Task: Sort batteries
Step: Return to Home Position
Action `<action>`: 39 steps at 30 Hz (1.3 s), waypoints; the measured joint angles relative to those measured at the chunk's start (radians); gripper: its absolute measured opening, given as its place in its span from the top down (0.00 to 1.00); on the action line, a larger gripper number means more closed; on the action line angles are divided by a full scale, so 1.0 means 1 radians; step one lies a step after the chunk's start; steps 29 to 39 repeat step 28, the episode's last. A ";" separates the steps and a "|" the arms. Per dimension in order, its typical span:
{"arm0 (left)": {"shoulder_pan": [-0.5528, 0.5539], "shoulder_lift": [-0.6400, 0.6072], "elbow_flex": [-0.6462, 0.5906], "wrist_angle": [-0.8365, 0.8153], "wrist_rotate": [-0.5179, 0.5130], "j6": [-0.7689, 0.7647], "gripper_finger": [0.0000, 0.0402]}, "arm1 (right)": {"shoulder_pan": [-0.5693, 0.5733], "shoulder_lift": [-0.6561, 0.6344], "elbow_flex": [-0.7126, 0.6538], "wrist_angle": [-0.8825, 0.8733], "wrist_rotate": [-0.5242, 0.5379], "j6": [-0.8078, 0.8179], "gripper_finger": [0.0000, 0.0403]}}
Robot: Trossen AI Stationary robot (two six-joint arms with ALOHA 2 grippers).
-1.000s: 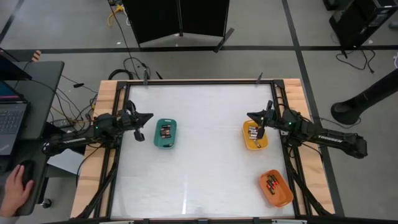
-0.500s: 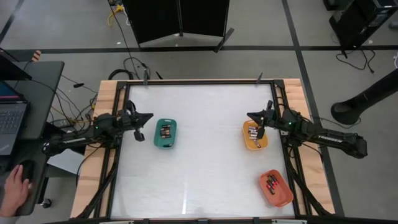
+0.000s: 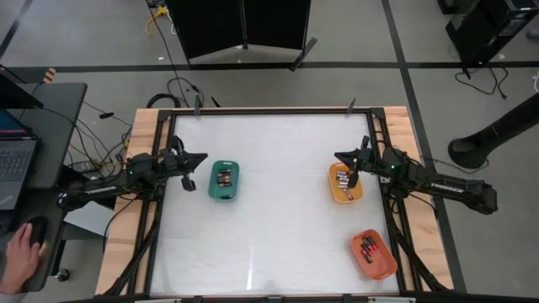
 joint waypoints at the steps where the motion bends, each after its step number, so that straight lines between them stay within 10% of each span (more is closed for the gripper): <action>1: 0.000 0.000 0.000 0.000 0.000 0.000 0.94 | 0.000 0.000 0.000 0.000 0.000 0.000 0.93; 39: 0.000 0.000 0.000 0.000 0.000 0.000 0.94 | 0.000 0.000 0.000 0.000 0.000 0.000 0.93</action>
